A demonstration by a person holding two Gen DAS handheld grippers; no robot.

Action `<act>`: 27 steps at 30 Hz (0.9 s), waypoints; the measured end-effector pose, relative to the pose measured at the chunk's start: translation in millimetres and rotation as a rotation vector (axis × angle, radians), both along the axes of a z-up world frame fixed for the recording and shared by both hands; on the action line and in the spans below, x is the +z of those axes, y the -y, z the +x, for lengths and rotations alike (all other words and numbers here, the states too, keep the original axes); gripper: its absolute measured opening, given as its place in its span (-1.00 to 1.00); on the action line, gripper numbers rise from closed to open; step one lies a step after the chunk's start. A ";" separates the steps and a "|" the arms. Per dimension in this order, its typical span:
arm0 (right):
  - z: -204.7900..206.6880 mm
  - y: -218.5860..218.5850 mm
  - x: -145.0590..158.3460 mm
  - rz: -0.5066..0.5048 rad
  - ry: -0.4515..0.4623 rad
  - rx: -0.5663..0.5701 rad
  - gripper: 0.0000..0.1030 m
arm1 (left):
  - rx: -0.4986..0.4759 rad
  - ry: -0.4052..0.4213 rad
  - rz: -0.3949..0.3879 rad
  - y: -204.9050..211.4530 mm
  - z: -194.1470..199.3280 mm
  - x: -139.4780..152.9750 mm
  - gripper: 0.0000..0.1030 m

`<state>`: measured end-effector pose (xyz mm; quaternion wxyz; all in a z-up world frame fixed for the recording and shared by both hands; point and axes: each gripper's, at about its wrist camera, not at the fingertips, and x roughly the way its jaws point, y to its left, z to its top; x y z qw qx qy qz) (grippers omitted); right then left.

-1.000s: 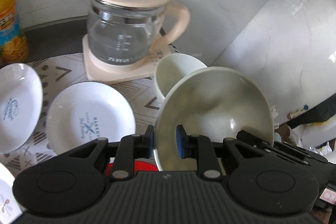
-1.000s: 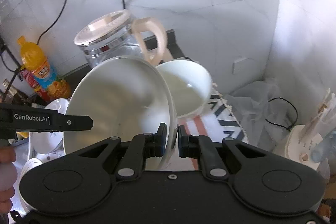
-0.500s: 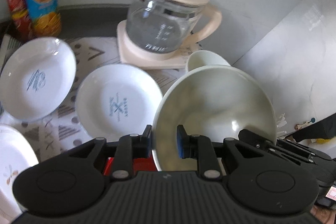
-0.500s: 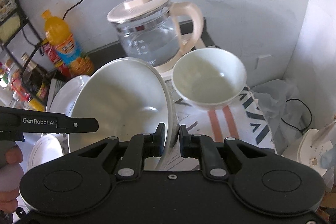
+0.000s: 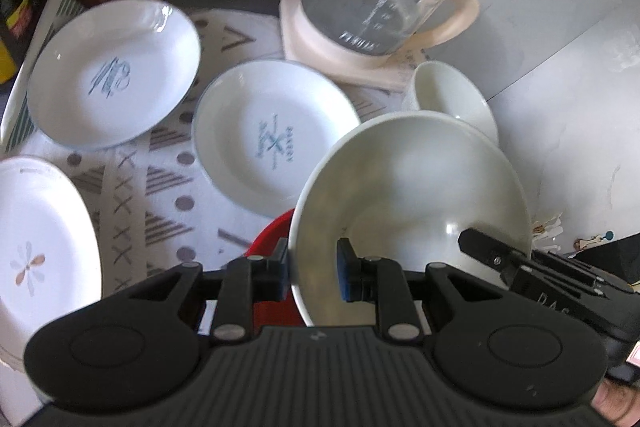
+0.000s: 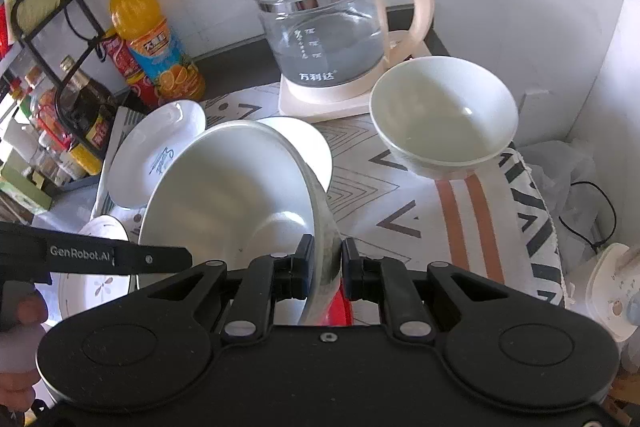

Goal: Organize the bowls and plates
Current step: 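Lift the large cream bowl with both grippers and carry it over the red bowl, then lower the large cream bowl into the red bowl and open both grippers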

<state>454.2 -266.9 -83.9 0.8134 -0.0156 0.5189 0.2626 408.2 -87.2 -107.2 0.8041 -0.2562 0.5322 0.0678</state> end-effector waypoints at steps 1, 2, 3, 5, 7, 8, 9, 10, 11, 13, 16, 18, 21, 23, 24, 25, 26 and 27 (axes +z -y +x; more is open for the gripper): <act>-0.4 -1.1 -0.9 -0.002 0.001 0.003 -0.73 | 0.002 -0.009 -0.001 -0.5 -1.7 -2.6 -0.60; -0.8 -1.7 -1.7 -0.005 0.003 0.005 -0.74 | 0.006 -0.020 -0.004 -0.3 -3.2 -5.1 -0.60; -1.5 -2.0 -2.0 -0.007 0.003 0.007 -0.74 | 0.006 -0.029 -0.008 -0.6 -4.3 -7.8 -0.60; -2.9 -2.2 -2.2 -0.010 0.006 0.013 -0.74 | -0.003 -0.048 -0.011 0.6 -5.7 -12.1 -0.60; -4.4 -2.8 -3.0 -0.019 0.010 0.016 -0.74 | -0.010 -0.059 -0.016 1.1 -7.7 -15.9 -0.60; -5.6 -2.8 -4.1 -0.022 0.010 0.016 -0.74 | -0.015 -0.065 -0.020 1.6 -8.2 -17.9 -0.60; -6.8 -2.8 -5.2 -0.024 0.008 0.015 -0.74 | -0.018 -0.072 -0.022 2.0 -8.4 -19.6 -0.60; -7.4 -3.3 -6.7 -0.025 0.006 0.013 -0.74 | -0.021 -0.079 -0.022 2.6 -9.2 -21.6 -0.60; -8.5 -3.7 -8.3 -0.024 0.000 0.010 -0.74 | -0.025 -0.084 -0.021 3.1 -9.8 -23.1 -0.60; -11.1 -3.2 -11.7 -0.025 -0.015 0.004 -0.74 | -0.029 -0.094 -0.018 3.3 -11.6 -26.1 -0.60; -15.6 -2.9 -15.4 -0.031 -0.026 -0.002 -0.74 | -0.032 -0.106 -0.027 1.7 -15.0 -30.9 -0.60; -17.8 -2.2 -18.4 -0.034 -0.031 -0.006 -0.74 | -0.032 -0.112 -0.034 0.6 -16.7 -33.9 -0.60; -19.6 -1.9 -22.8 -0.039 -0.041 -0.014 -0.74 | -0.028 -0.113 -0.032 0.3 -17.0 -36.0 -0.60; -21.4 -2.7 -25.2 -0.047 -0.041 -0.016 -0.73 | -0.019 -0.095 -0.013 -0.5 -17.8 -32.2 -0.59; -22.4 -2.9 -26.5 -0.043 -0.039 -0.016 -0.73 | -0.023 -0.086 -0.003 -1.0 -17.6 -29.0 -0.58; -23.0 -3.1 -27.8 -0.041 -0.042 -0.016 -0.73 | -0.024 -0.078 0.005 -1.7 -17.4 -25.7 -0.55; -23.6 -3.9 -29.0 -0.036 -0.044 -0.017 -0.73 | -0.022 -0.069 0.011 -3.0 -17.4 -21.9 -0.54; -23.9 -4.8 -29.3 -0.032 -0.041 -0.017 -0.73 | -0.022 -0.061 0.020 -3.7 -17.5 -18.4 -0.54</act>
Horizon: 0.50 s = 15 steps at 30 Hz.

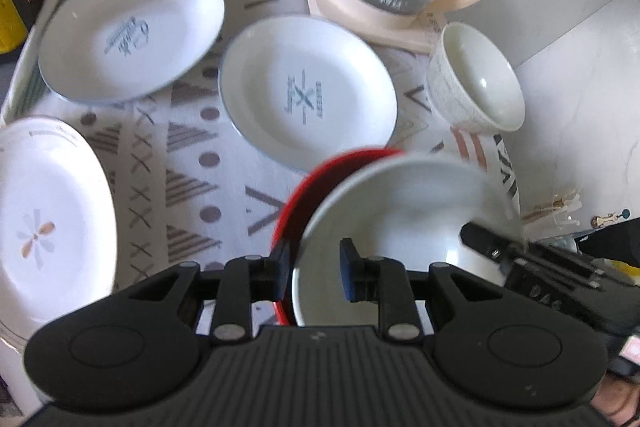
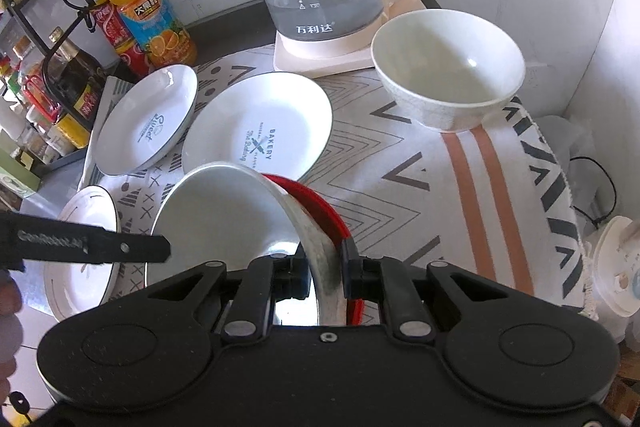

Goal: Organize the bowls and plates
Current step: 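Lower the large cream bowl into the red bowl and open both grippers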

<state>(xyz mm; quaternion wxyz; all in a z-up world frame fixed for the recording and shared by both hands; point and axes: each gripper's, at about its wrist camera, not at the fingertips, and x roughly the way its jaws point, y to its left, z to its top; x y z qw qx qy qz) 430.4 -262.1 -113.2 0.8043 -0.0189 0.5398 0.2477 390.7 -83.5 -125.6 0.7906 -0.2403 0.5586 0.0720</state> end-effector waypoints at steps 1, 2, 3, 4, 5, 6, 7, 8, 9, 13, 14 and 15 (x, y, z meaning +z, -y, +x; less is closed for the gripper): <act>-0.6 -1.7 -0.2 0.000 0.004 -0.001 -0.73 | -0.002 0.006 0.010 -0.5 0.1 3.2 -0.54; -1.2 -3.2 -0.3 -0.004 0.010 -0.002 -0.72 | -0.004 0.008 0.019 -1.0 0.2 5.9 -0.54; -1.5 -4.1 -0.3 -0.003 0.010 -0.007 -0.69 | -0.004 0.008 0.024 -1.8 0.4 7.7 -0.54; -1.6 -4.0 -0.3 0.005 0.005 -0.010 -0.61 | -0.002 0.008 0.028 -2.8 0.2 9.4 -0.53; -1.7 -3.8 0.3 0.020 -0.002 -0.009 -0.56 | -0.001 0.007 0.032 -3.8 -0.3 10.3 -0.53; -2.2 -2.8 2.2 0.033 0.007 -0.015 -0.53 | 0.000 0.007 0.036 -4.7 -0.5 11.4 -0.53; -1.8 -2.2 4.3 0.043 0.011 -0.019 -0.49 | -0.001 0.007 0.042 -5.2 -0.4 12.5 -0.53; -0.4 -1.6 6.9 0.048 0.018 -0.024 -0.48 | -0.002 0.007 0.048 -5.6 -0.3 12.7 -0.52; 0.8 -0.4 9.2 0.051 0.024 -0.030 -0.48 | -0.003 0.007 0.051 -5.6 0.0 13.2 -0.50; 5.3 8.2 16.0 0.086 0.016 -0.057 -0.48 | 0.005 0.012 0.037 -6.0 1.3 15.1 -0.44; 5.6 10.3 17.8 0.088 0.019 -0.060 -0.48 | 0.007 0.015 0.035 -5.6 2.3 15.9 -0.42; 6.2 12.7 19.4 0.091 0.020 -0.066 -0.48 | 0.007 0.019 0.034 -5.1 3.5 16.5 -0.37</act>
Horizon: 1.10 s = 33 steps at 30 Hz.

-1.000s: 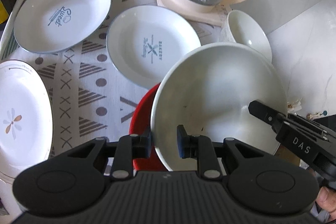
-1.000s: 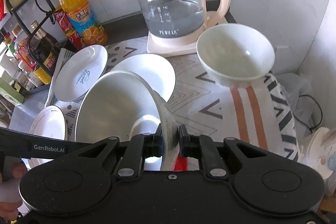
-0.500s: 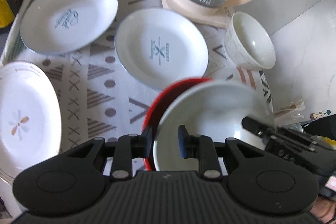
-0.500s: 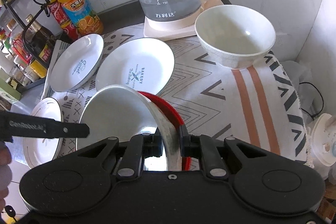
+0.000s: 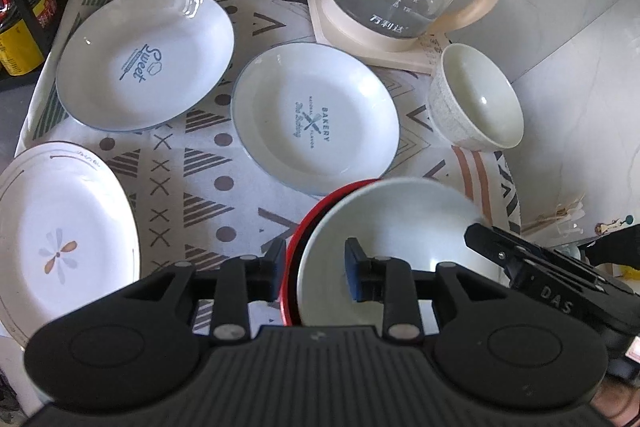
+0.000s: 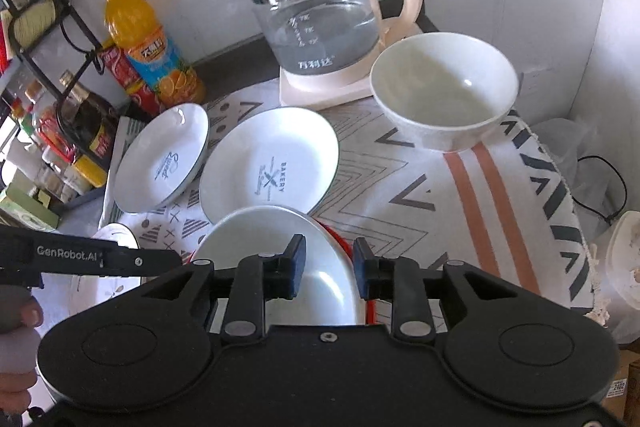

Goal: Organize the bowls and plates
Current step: 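Lower the large cream bowl into the red bowl and open both grippers, then move both grippers to the small cream bowl by the kettle and grasp its rim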

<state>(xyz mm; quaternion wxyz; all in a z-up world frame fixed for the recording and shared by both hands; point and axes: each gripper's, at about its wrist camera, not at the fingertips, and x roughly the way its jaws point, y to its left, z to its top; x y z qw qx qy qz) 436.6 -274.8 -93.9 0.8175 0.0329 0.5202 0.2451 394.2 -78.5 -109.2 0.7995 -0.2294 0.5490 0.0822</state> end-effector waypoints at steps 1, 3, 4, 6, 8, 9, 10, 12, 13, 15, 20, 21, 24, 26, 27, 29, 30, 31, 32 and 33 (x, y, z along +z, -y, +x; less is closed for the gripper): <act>0.7 2.3 1.0 0.005 -0.001 -0.008 -0.47 | -0.003 0.006 0.001 1.2 1.7 1.0 -0.32; 2.4 7.5 3.6 0.019 -0.001 -0.024 -0.43 | -0.021 0.027 0.004 5.1 5.1 4.1 -0.23; 2.4 9.1 4.7 0.018 0.005 -0.031 -0.39 | -0.027 0.035 0.006 7.3 7.2 5.9 -0.16; 3.6 13.4 6.6 0.014 0.019 -0.043 -0.35 | -0.029 0.046 0.009 10.9 11.1 8.5 -0.09; 5.4 18.5 6.6 0.017 0.020 -0.064 -0.34 | -0.040 0.058 0.012 14.6 15.7 10.9 -0.07; 6.8 21.7 6.2 0.019 0.018 -0.077 -0.34 | -0.043 0.061 0.013 16.0 18.2 11.2 -0.05; 7.6 24.6 6.1 0.021 0.015 -0.088 -0.31 | -0.048 0.063 0.016 17.9 20.6 11.5 -0.03; 10.8 31.3 7.7 0.033 0.019 -0.109 -0.13 | -0.059 0.069 0.016 21.5 26.4 11.7 -0.02; 11.8 34.1 9.1 0.034 0.030 -0.119 0.01 | -0.064 0.074 0.015 23.2 28.9 12.2 -0.01; 14.7 39.0 10.2 0.025 0.051 -0.135 0.06 | -0.071 0.083 0.013 26.5 34.6 12.4 0.00; 28.1 56.8 6.5 0.028 0.052 -0.214 0.17 | -0.095 0.095 0.022 36.9 51.4 10.5 0.01; 30.3 59.6 6.2 0.024 0.056 -0.228 0.23 | -0.101 0.101 0.023 39.3 55.2 10.0 0.01; 35.9 69.5 5.0 0.017 0.070 -0.268 0.38 | -0.108 0.109 0.029 44.3 68.0 7.7 0.04; 41.5 76.1 3.2 0.021 0.062 -0.290 0.38 | -0.107 0.115 0.028 47.0 77.3 6.2 0.06; 43.6 78.7 2.2 0.021 0.062 -0.301 0.38 | -0.107 0.116 0.029 48.5 82.1 5.3 0.09; 48.8 83.6 0.7 0.022 0.064 -0.319 0.39 | -0.109 0.116 0.033 51.9 90.7 3.6 0.19; 51.6 85.4 -0.1 0.025 0.063 -0.327 0.39 | -0.111 0.121 0.036 53.7 95.2 3.1 0.21; 54.3 87.2 -0.9 0.028 0.063 -0.333 0.39 | -0.114 0.125 0.038 55.5 100.6 2.7 0.22; 57.3 88.5 -2.1 0.029 0.064 -0.338 0.39 | -0.117 0.129 0.039 57.4 106.0 2.1 0.22; 61.1 89.9 -3.8 0.028 0.064 -0.344 0.39 | -0.120 0.133 0.038 59.0 110.9 1.2 0.22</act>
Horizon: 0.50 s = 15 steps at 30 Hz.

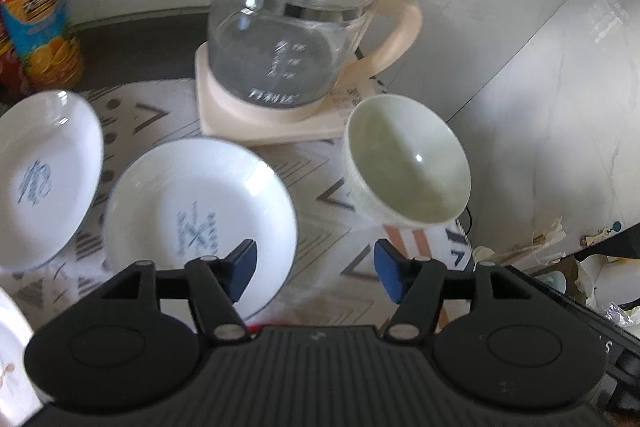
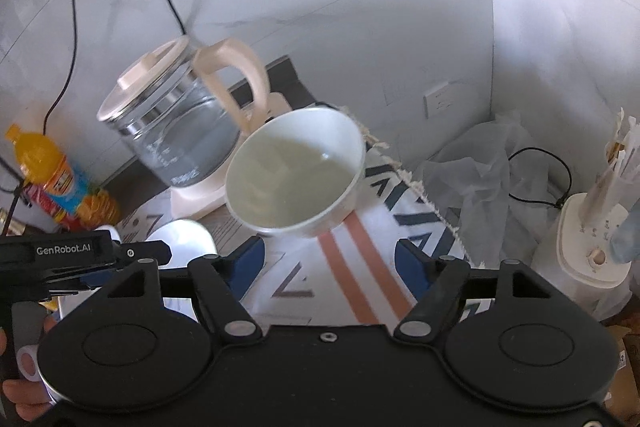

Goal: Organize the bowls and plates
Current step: 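Move both grippers to the small cream bowl by the kettle and grasp its rim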

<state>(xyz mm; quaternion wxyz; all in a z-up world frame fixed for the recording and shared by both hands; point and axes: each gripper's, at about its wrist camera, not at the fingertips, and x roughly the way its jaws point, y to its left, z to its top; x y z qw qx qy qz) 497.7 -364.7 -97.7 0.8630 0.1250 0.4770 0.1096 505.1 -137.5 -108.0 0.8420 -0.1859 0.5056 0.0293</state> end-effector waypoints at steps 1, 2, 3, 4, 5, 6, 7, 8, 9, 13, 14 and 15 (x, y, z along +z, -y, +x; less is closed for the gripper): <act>3.0 1.1 -1.2 0.002 -0.001 -0.006 0.39 | -0.002 0.002 -0.001 1.6 5.3 -1.2 0.22; 7.2 2.1 -3.5 0.007 -0.003 -0.011 0.39 | -0.002 0.005 -0.004 2.9 9.9 -2.6 0.22; 10.7 2.6 -5.7 0.009 -0.006 -0.014 0.39 | -0.002 0.007 -0.008 4.0 14.5 -4.2 0.22; 14.9 2.4 -8.0 0.009 -0.009 -0.015 0.38 | -0.001 0.008 -0.011 4.9 18.9 -5.9 0.22; 18.7 2.8 -10.3 0.010 -0.012 -0.016 0.38 | 0.000 0.008 -0.012 6.2 23.7 -8.0 0.22; 23.9 2.9 -14.1 0.013 -0.013 -0.018 0.38 | 0.001 0.007 -0.013 7.4 28.2 -10.3 0.22; 27.5 3.1 -16.9 0.015 -0.014 -0.021 0.38 | 0.001 0.005 -0.013 8.9 32.9 -12.9 0.22; 33.0 3.0 -21.2 0.016 -0.019 -0.028 0.38 | 0.000 0.003 -0.014 10.3 37.8 -16.1 0.22; 36.2 3.0 -24.0 0.021 -0.022 -0.034 0.38 | 0.001 -0.001 -0.015 11.6 42.2 -19.2 0.22; 52.4 2.2 -40.0 0.044 -0.044 -0.055 0.25 | 0.005 0.010 -0.023 15.1 58.0 -30.2 0.22; 55.1 1.8 -42.8 0.051 -0.048 -0.058 0.25 | 0.008 0.007 -0.020 15.5 61.2 -33.1 0.22; 58.7 0.8 -46.9 0.058 -0.050 -0.060 0.25 | 0.014 0.000 -0.019 15.5 65.7 -37.0 0.21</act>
